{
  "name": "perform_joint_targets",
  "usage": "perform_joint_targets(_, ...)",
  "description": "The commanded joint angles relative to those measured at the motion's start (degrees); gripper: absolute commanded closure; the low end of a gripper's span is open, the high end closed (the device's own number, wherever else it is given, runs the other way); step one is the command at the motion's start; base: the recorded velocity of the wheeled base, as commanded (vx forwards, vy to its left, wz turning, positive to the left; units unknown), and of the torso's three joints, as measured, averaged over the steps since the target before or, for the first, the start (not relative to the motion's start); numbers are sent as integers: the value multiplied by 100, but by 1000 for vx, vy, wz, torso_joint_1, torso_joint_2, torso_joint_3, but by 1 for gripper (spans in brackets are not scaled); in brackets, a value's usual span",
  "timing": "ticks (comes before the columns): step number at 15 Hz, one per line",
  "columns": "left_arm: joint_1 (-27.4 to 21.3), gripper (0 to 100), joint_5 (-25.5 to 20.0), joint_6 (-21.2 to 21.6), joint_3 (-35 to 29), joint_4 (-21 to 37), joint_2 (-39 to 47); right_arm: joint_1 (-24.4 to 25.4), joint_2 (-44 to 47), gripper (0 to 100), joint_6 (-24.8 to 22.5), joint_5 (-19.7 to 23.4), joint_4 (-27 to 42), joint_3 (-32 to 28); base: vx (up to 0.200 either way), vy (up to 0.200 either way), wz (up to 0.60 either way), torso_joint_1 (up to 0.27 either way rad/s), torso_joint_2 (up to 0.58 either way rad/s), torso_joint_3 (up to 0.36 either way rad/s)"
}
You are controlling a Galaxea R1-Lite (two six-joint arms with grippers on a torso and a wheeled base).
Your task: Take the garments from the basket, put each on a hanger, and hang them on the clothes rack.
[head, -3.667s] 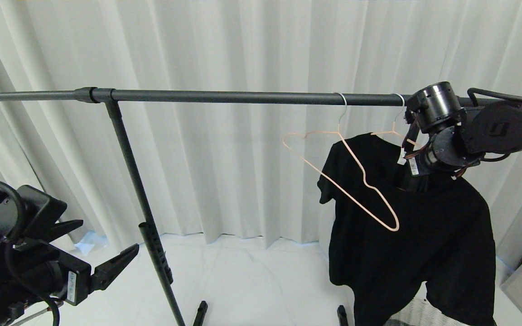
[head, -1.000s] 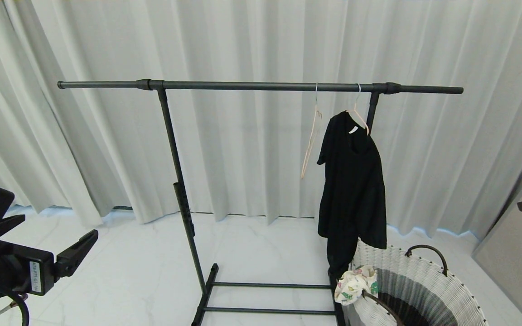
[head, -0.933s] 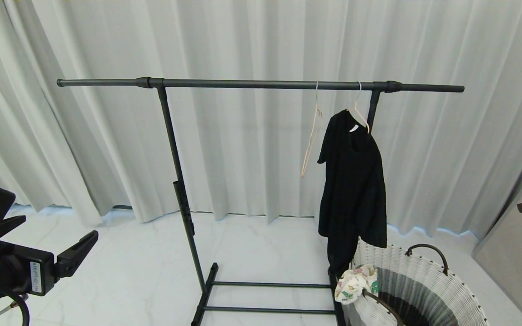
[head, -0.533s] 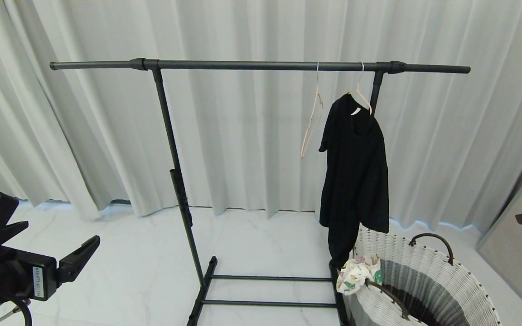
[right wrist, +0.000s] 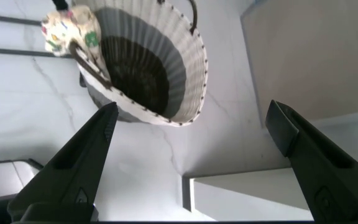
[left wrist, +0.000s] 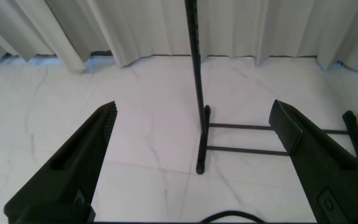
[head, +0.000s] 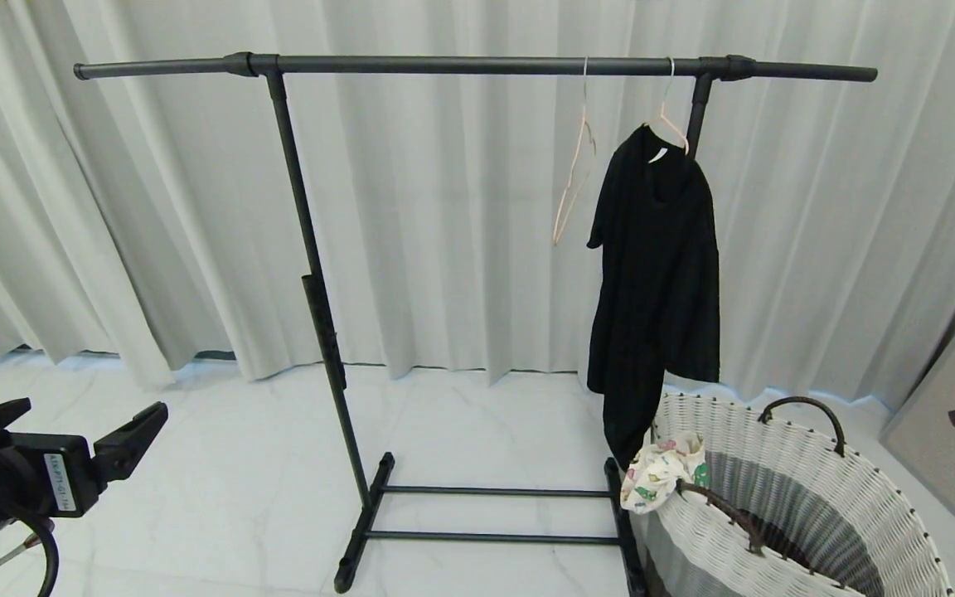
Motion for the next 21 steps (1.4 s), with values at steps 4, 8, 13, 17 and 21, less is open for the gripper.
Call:
perform_joint_targets(4,-4,0,6,32,5,-6,20,-6,-21,0,14,-7,-9,73,0,0,0,-149,452,306)
perform_joint_targets(8,-75,0,6,85,-13,-6,100,-67,-38,0,41,-7,-211,398,0,0,0,-71,289,201)
perform_joint_targets(13,-101,0,-12,129,-31,-6,179,-199,-74,0,6,72,-1415,1356,40,0,0,-4,21,23)
perform_joint_targets(17,-250,0,-12,120,-127,-6,258,-603,85,0,6,1109,-2092,1743,200,0,0,-2,-1,6)
perform_joint_targets(21,-250,0,6,102,-391,-6,609,-1280,709,0,6,1557,-2971,2270,200,0,0,0,7,4)
